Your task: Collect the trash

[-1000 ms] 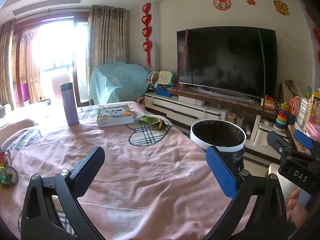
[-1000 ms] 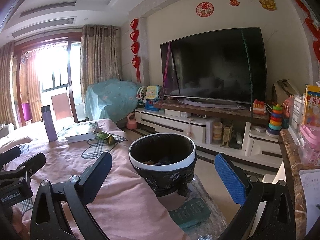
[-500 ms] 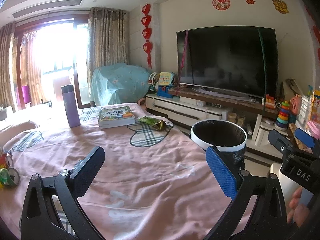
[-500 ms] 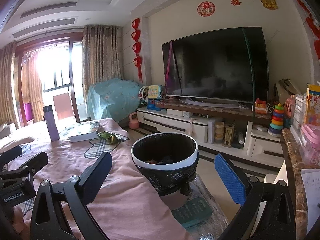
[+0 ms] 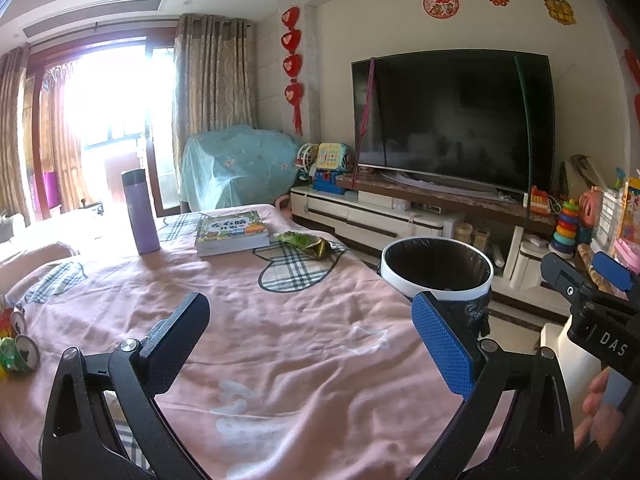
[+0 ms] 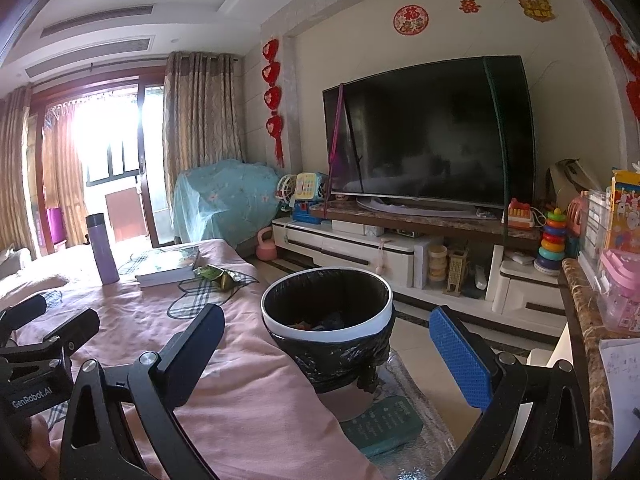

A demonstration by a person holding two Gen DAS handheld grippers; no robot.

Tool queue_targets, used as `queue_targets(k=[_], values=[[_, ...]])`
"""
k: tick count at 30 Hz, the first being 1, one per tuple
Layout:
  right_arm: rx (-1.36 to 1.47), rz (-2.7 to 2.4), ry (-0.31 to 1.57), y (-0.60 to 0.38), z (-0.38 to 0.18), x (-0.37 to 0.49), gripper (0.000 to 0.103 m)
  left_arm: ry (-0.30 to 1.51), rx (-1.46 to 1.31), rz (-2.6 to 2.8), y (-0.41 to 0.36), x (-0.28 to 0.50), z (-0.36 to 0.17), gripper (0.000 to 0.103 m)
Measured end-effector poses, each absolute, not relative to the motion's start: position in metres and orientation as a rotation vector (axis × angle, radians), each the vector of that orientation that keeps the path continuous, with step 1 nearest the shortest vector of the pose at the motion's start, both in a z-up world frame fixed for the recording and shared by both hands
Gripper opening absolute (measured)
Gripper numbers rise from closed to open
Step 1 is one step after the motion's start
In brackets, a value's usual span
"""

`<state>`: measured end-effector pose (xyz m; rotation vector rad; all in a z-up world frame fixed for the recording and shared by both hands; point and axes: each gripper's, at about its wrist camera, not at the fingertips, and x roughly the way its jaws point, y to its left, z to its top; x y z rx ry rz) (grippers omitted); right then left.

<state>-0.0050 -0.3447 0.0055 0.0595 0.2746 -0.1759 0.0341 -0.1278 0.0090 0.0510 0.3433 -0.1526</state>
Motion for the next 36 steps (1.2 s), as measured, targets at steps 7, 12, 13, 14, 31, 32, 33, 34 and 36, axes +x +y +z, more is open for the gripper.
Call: queue_targets(k=[7,12,13,14,31,32,33,34,36], values=[[0.062,-0.173,0.273,-0.3455,0.0072,-0.0071,0.103,0.342,0.051,-0.155,-0.1265,0.0343,0.0088,0.103],[0.062,-0.174,0.273,-0.3457,0.007,-0.0069,0.103,0.343,0.051,-0.155,-0.1264,0.034,0.0089,0.103],[0.063,-0.174,0.273,-0.3458,0.007,-0.0072,0.103,0.342,0.051,-0.155,-0.1263,0.034,0.009,0.103],[0.066,-0.172,0.272,-0.3459,0.0071,-0.0074,0.103,0.343,0.052,-0.156,-0.1265,0.0344,0.0088,0.103],[0.059,-0.163,0.269,-0.3438,0.0106,-0.0101,0.103,0.344,0.052,-0.158,-0.1244,0.0343,0.0078,0.103],[0.06,-0.163,0.269,-0.3436,0.0102,-0.0101,0.103,0.345,0.052,-0.159,-0.1246,0.0344,0.0075,0.103],[0.06,-0.162,0.269,-0.3436,0.0099,-0.01,0.103,0.345,0.052,-0.159,-0.1247,0.0344,0.0075,0.103],[0.06,-0.162,0.269,-0.3433,0.0098,-0.0099,0.103,0.345,0.053,-0.159,-0.1248,0.0344,0.0075,0.103],[0.06,-0.162,0.269,-0.343,0.0102,-0.0101,0.103,0.342,0.056,-0.155,-0.1243,0.034,0.0073,0.103]])
